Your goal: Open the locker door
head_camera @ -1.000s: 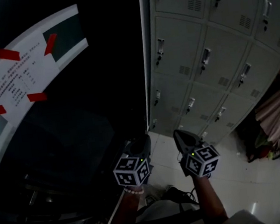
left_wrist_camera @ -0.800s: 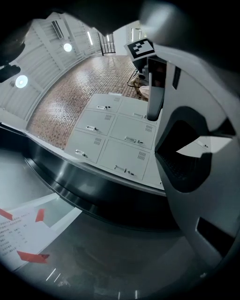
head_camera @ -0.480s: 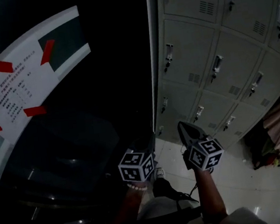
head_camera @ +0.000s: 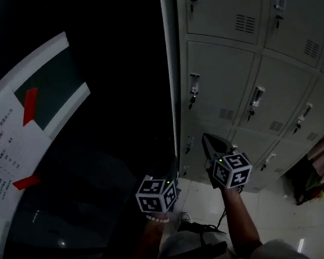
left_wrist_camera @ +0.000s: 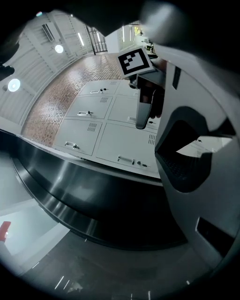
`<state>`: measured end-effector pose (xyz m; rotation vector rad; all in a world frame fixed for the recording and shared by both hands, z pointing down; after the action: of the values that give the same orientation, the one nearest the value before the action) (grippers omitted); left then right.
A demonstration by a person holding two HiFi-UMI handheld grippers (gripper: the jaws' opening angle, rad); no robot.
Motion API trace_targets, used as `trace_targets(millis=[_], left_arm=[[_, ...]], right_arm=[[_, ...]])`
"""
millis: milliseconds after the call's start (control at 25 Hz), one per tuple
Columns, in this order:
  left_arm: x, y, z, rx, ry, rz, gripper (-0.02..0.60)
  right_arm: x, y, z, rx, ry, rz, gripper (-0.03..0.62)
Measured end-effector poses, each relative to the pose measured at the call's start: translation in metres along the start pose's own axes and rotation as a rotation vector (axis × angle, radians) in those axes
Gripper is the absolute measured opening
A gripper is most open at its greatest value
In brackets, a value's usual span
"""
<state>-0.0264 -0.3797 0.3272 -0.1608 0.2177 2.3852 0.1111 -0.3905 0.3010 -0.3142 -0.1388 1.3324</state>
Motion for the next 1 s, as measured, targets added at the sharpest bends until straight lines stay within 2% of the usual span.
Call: trace_targets(millis=[200, 400, 760, 1000], left_arm=[[-0.045, 0.013, -0.009, -0.008, 0.012, 0.01, -0.008], [-0.084, 0.019, -0.02, -0.006, 0.008, 0.028, -0.008], [-0.115, 0.033, -0.017, 0.002, 0.027, 0.013, -0.008], [-0.113, 0.051, -0.013, 0.017, 0.036, -0.035, -0.008]], right_arm=[[-0.055, -0.037, -0.024, 0.018, -0.02, 0.05, 0.095], [-0.106, -0.064, -0.039, 0.024, -0.013, 0.075, 0.2], [-0.185, -0.086, -0.06, 0.047, -0.025, 0.114, 0.212], [-0.219, -0.09, -0.07, 0.06, -0.047, 0.154, 0.212]])
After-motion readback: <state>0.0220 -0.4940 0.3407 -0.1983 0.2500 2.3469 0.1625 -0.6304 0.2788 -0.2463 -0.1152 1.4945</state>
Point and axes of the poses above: the fingertips, and each gripper's own axes: x backward along the fingers, y to its left, z out of its underside, the point moved 2 cm from there along x, backward along the fingers, and after that the axes turned 9 degrees about -x, right-handed, at the moved point
